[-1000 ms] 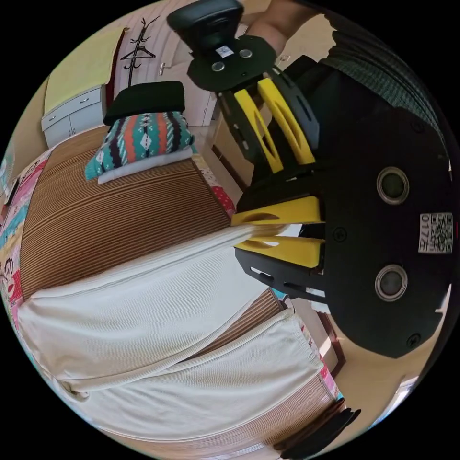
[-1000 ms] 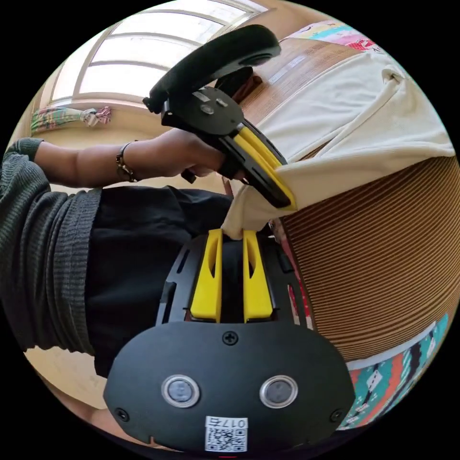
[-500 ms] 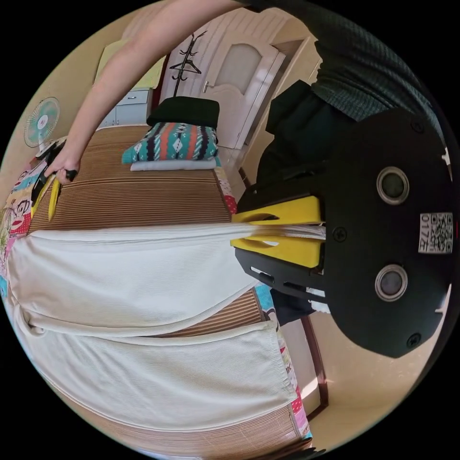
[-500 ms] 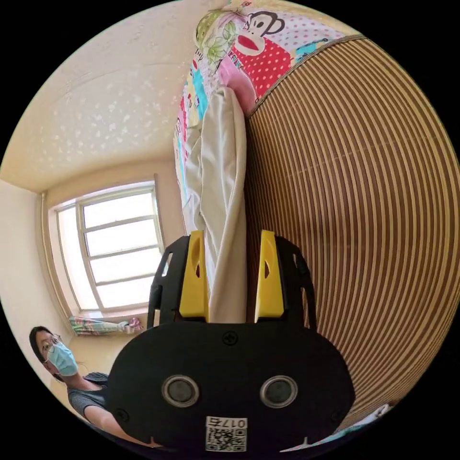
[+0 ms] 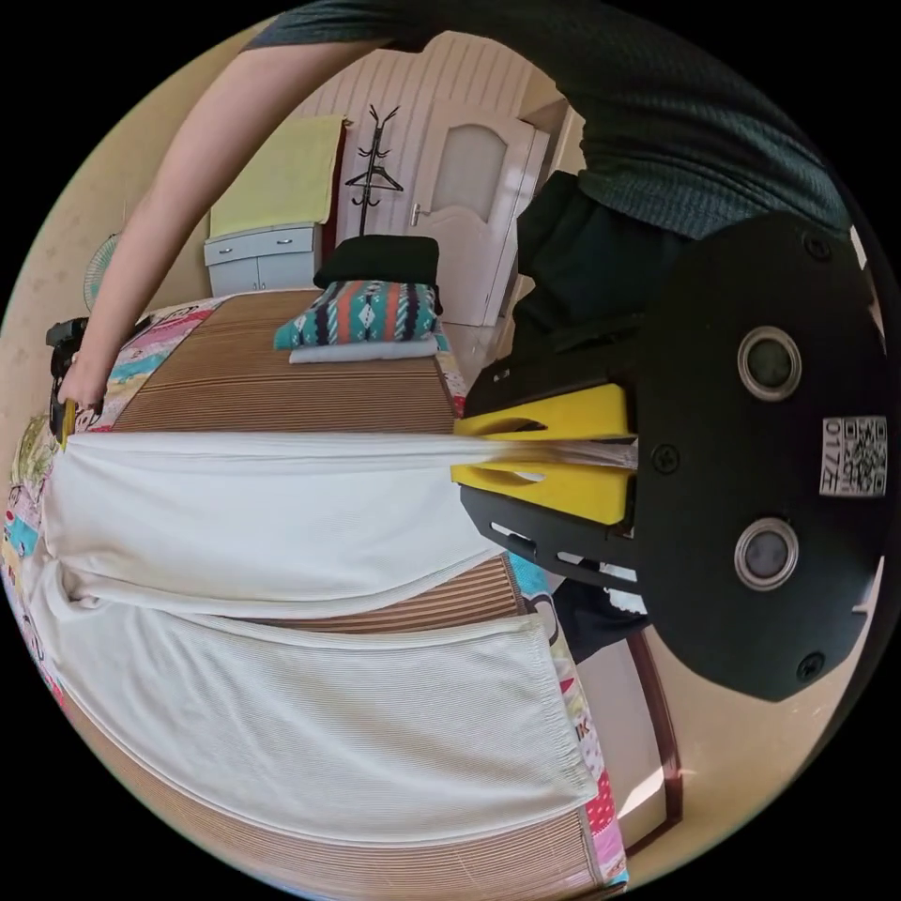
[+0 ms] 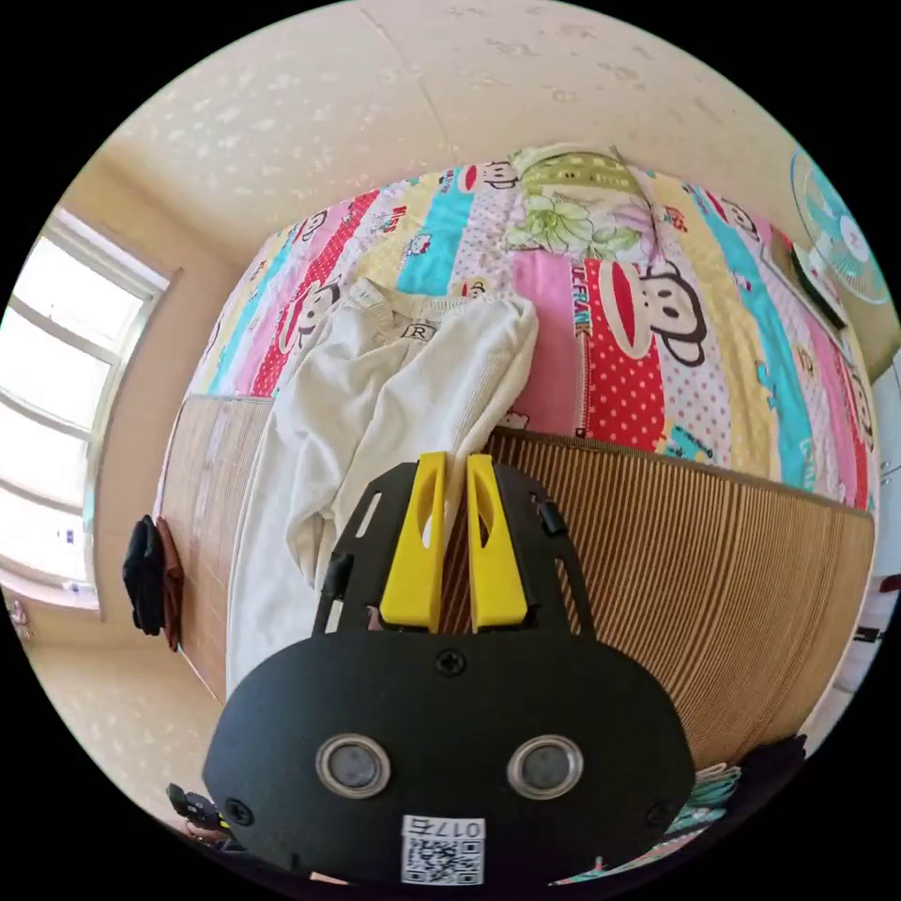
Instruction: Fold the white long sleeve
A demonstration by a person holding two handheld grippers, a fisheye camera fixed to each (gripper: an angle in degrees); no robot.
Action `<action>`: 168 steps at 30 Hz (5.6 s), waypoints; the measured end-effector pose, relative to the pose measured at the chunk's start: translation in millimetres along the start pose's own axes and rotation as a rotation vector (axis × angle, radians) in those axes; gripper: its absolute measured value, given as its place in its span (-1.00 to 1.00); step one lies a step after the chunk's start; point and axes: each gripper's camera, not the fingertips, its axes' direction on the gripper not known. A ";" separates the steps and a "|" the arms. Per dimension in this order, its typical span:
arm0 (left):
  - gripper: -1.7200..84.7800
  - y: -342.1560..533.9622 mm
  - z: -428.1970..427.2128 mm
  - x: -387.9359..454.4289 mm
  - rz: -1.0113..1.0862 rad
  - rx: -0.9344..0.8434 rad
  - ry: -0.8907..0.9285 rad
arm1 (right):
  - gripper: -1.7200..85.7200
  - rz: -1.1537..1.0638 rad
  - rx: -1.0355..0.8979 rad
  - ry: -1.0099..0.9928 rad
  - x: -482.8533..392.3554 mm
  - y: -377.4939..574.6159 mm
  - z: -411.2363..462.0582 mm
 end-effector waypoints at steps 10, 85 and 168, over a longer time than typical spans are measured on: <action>-0.89 48.6 -102.6 -125.8 -0.268 0.251 0.190 | -0.89 -0.215 0.009 -0.399 -222.0 -78.1 73.8; -0.65 -15.4 -258.5 -167.6 -0.033 -0.002 0.240 | -0.66 0.423 -0.406 -1.026 42.3 358.8 221.9; -0.81 -107.8 -318.9 68.1 -0.102 0.223 0.299 | -0.88 0.578 -0.064 -1.168 -30.8 262.1 10.8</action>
